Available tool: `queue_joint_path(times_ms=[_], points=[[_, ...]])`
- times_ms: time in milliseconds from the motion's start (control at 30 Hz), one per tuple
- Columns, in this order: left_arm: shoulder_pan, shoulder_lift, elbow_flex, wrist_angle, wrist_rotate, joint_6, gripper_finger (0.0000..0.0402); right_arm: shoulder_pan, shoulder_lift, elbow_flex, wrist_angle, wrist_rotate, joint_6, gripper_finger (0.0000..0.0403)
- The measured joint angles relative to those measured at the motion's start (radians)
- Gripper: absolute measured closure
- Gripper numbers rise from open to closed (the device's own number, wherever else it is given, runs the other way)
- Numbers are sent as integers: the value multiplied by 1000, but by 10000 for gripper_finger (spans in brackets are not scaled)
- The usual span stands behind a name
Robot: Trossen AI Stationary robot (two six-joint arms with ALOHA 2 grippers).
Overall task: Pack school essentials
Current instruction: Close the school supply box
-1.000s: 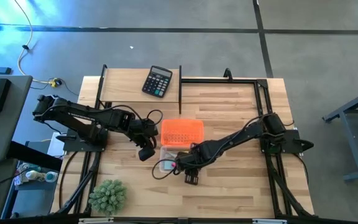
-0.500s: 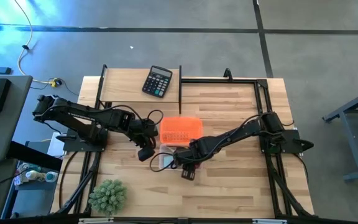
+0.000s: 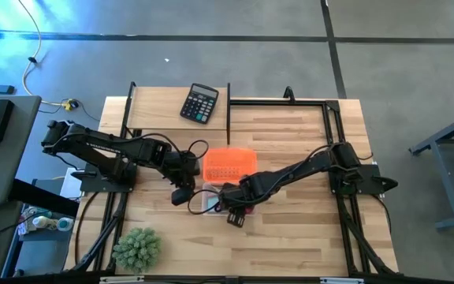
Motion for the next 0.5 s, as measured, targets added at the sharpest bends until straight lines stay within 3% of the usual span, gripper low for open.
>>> queue_joint_path(times_ms=[200,500], points=[[0,0,0,-45,0,64,211,0,-18,0,-37,40,37,232],[0,0,0,-79,-20,125,211,-12,-111,0,-154,206,85,232]])
